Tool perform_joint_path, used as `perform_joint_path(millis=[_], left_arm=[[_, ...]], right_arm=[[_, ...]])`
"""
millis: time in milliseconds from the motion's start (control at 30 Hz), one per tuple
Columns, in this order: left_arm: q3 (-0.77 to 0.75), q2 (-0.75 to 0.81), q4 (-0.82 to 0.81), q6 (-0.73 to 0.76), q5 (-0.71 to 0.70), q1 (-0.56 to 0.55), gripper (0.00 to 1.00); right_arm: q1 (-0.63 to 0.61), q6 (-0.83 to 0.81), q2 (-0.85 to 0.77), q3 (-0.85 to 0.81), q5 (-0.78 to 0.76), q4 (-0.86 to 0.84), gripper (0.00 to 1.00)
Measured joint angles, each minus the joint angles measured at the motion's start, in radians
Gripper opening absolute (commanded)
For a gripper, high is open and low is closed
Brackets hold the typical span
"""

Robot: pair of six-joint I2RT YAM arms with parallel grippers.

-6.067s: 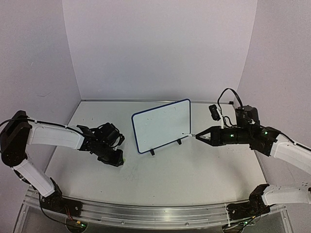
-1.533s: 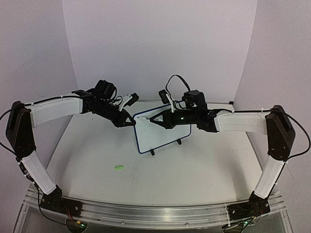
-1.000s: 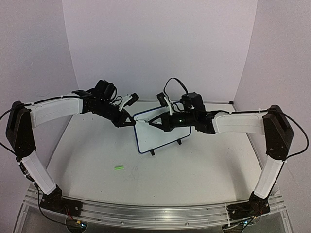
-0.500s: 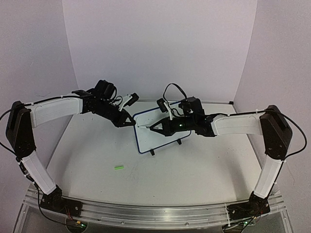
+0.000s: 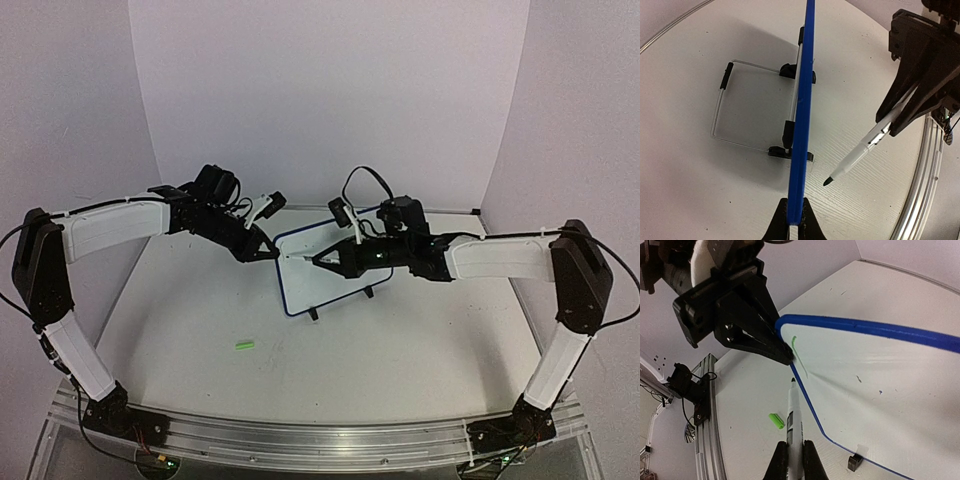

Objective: Write a sentence on the whiteboard
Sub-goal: Write on the whiteboard with the whiteboard marker without the cap.

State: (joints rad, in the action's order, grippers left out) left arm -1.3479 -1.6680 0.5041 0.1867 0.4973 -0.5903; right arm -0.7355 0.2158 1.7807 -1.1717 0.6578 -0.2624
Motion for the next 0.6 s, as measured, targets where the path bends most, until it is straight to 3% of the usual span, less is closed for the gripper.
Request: perform_joint_path(millis=[600], left_arm=[[0.000, 0.000, 0.000, 0.000, 0.001, 0.000, 0.00]], right_arm=[[-0.013, -0.003, 0.014, -0.034, -0.039, -0.004, 0.00]])
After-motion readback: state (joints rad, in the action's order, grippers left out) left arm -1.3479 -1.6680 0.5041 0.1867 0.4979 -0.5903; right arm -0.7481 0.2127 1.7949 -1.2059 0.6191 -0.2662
